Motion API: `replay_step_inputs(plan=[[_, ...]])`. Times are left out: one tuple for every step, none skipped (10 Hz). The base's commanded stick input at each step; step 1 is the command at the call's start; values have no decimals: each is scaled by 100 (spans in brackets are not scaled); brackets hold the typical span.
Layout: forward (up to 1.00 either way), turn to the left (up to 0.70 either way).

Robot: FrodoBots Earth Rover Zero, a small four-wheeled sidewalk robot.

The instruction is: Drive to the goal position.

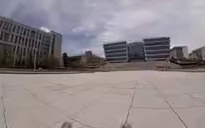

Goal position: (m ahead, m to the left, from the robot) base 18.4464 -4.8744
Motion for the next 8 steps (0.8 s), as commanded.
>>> replay_step_inputs(plan=[[70,0],[70,0],[70,-1],[70,-2],[70,-16],[70,0],[70,0],[70,0]])
